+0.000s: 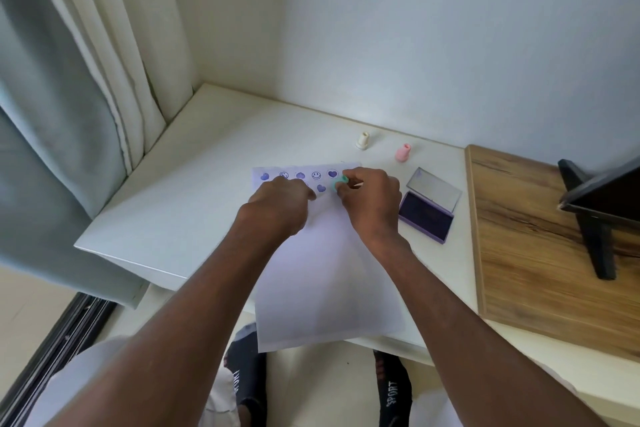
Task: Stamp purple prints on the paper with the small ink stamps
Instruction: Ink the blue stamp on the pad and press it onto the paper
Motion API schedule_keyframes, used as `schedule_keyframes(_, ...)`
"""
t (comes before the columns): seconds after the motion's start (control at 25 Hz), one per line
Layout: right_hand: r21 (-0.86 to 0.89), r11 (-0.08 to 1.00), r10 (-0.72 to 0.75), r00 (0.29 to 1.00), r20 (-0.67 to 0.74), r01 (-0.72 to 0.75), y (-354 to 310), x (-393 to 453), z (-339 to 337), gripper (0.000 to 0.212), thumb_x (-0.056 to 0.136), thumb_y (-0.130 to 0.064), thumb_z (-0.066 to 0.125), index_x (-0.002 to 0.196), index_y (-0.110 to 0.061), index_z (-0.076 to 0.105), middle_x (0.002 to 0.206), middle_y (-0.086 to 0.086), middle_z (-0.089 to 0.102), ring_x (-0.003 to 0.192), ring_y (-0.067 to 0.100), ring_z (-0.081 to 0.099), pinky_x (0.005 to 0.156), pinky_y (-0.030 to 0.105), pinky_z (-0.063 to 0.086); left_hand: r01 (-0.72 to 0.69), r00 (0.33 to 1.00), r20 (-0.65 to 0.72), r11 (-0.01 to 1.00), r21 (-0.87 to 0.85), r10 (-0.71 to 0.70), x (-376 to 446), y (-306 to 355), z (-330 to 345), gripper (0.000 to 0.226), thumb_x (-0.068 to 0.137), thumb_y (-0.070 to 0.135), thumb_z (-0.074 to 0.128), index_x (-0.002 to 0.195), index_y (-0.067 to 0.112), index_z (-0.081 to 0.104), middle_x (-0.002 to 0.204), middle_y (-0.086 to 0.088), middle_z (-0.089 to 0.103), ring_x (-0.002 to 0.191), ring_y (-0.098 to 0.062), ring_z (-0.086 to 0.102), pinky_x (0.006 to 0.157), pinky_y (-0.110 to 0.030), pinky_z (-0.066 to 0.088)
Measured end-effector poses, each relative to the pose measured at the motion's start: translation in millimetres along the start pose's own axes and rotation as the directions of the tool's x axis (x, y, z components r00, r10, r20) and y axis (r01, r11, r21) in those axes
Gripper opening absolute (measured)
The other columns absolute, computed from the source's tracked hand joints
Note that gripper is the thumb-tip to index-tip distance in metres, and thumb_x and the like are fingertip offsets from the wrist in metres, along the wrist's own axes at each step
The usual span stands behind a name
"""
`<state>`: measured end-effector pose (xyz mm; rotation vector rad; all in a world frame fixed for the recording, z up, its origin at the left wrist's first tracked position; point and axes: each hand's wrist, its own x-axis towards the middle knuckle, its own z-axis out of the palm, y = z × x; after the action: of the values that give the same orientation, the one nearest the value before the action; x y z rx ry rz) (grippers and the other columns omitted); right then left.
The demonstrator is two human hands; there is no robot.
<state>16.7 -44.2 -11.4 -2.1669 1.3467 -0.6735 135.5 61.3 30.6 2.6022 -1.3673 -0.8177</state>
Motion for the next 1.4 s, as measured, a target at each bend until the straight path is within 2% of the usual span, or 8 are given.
schedule_keyframes(0.36, -0.304, 0.938, -0.165, 0.986, 0.040, 0.169, -14.4, -5.6, 6.7, 0.005, 0.089, -0.010, 0.068, 0.088, -0.010, 0.073, 0.095, 0.009, 0.073, 0.084, 0.033, 0.068, 0.064, 0.028, 0.038, 0.007, 1.000, 0.002, 1.000, -0.018, -0.007, -6.4, 3.8, -3.7, 0.067, 0.092, 0.002, 0.058, 0.150, 0.034, 0.051, 0.150, -0.009, 0.048, 0.135, -0.033, 0.050, 0.106, -0.041, 0.047)
schedule_keyframes(0.68, -0.368, 0.918, -0.095, 0.982, 0.162, 0.149, -22.5, 10.2, -0.9, 0.007, 0.083, -0.006, 0.067, 0.088, -0.010, 0.072, 0.088, 0.014, 0.069, 0.081, 0.041, 0.065, 0.061, 0.031, 0.038, 0.034, 0.999, 0.011, 0.999, -0.003, -0.034, -11.3, 9.6, -6.3, 0.060, 0.096, 0.005, 0.055, 0.152, 0.027, 0.049, 0.149, -0.012, 0.049, 0.133, -0.035, 0.052, 0.105, -0.042, 0.048)
schedule_keyframes(0.8, -0.378, 0.910, -0.076, 0.964, 0.256, 0.172, -37.4, 20.1, -8.0, 0.020, 0.080, -0.008, 0.074, 0.081, -0.012, 0.054, 0.089, 0.013, 0.061, 0.089, 0.041, 0.067, 0.063, 0.034, 0.040, 0.023, 0.999, 0.037, 1.000, 0.017, -0.024, -14.4, 12.7, -10.4, 0.065, 0.094, 0.002, 0.057, 0.152, 0.029, 0.048, 0.149, -0.011, 0.048, 0.134, -0.034, 0.050, 0.103, -0.041, 0.047)
schedule_keyframes(0.88, -0.333, 0.941, 0.042, 0.961, 0.272, 0.053, -38.6, 27.3, -12.8, 0.020, 0.080, -0.014, 0.077, 0.087, -0.013, 0.058, 0.109, 0.016, 0.066, 0.098, 0.040, 0.068, 0.069, 0.035, 0.049, 0.011, 0.998, 0.065, 1.000, 0.026, -0.012, -14.7, 10.9, -12.2, 0.070, 0.089, -0.001, 0.061, 0.150, 0.030, 0.050, 0.147, -0.009, 0.049, 0.133, -0.033, 0.050, 0.102, -0.042, 0.050)
schedule_keyframes(0.96, -0.091, 0.959, 0.280, 0.940, 0.194, -0.267, -26.5, 32.8, -27.9, 0.023, 0.078, -0.019, 0.081, 0.096, -0.010, 0.072, 0.127, 0.018, 0.067, 0.099, 0.035, 0.074, 0.083, 0.035, 0.059, -0.025, 0.996, 0.081, 0.999, 0.036, 0.022, -9.8, 7.9, -14.1, 0.065, 0.084, 0.000, 0.066, 0.142, 0.029, 0.058, 0.141, -0.007, 0.053, 0.126, -0.031, 0.054, 0.099, -0.045, 0.053)
schedule_keyframes(1.08, 0.571, 0.579, 0.500, 0.807, 0.315, -0.582, 2.1, 22.8, -70.2, 0.016, 0.078, -0.010, 0.083, 0.090, -0.005, 0.074, 0.103, 0.019, 0.079, 0.069, 0.026, 0.079, 0.066, 0.032, 0.065, -0.100, 0.995, -0.013, 0.975, -0.197, 0.099, -2.7, 11.3, -16.1, 0.032, 0.081, 0.003, 0.068, 0.110, 0.018, 0.072, 0.115, -0.005, 0.069, 0.093, -0.028, 0.074, 0.085, -0.040, 0.061)
schedule_keyframes(1.2, 0.724, 0.198, 0.479, 0.710, 0.516, -0.660, 24.9, -0.1, -104.5, 0.009, 0.089, -0.006, 0.076, 0.096, -0.008, 0.071, 0.091, 0.015, 0.078, 0.069, 0.021, 0.079, 0.062, 0.028, 0.063, -0.161, 0.986, -0.125, 0.807, -0.568, 0.109, 1.5, 30.4, -17.1, 0.018, 0.086, -0.003, 0.063, 0.097, 0.005, 0.075, 0.086, -0.007, 0.077, 0.078, -0.030, 0.077, 0.075, -0.040, 0.064)
schedule_keyframes(1.4, 0.712, 0.092, 0.397, 0.681, 0.615, -0.696, 37.5, 1.6, -113.0, 0.013, 0.098, -0.003, 0.065, 0.108, -0.007, 0.072, 0.102, 0.014, 0.080, 0.082, 0.021, 0.080, 0.067, 0.029, 0.064, -0.097, 0.995, -0.069, 0.468, -0.879, 0.078, 10.8, 69.6, -4.2, 0.024, 0.092, -0.003, 0.070, 0.116, 0.001, 0.074, 0.098, -0.020, 0.075, 0.096, -0.034, 0.075, 0.088, -0.034, 0.063)
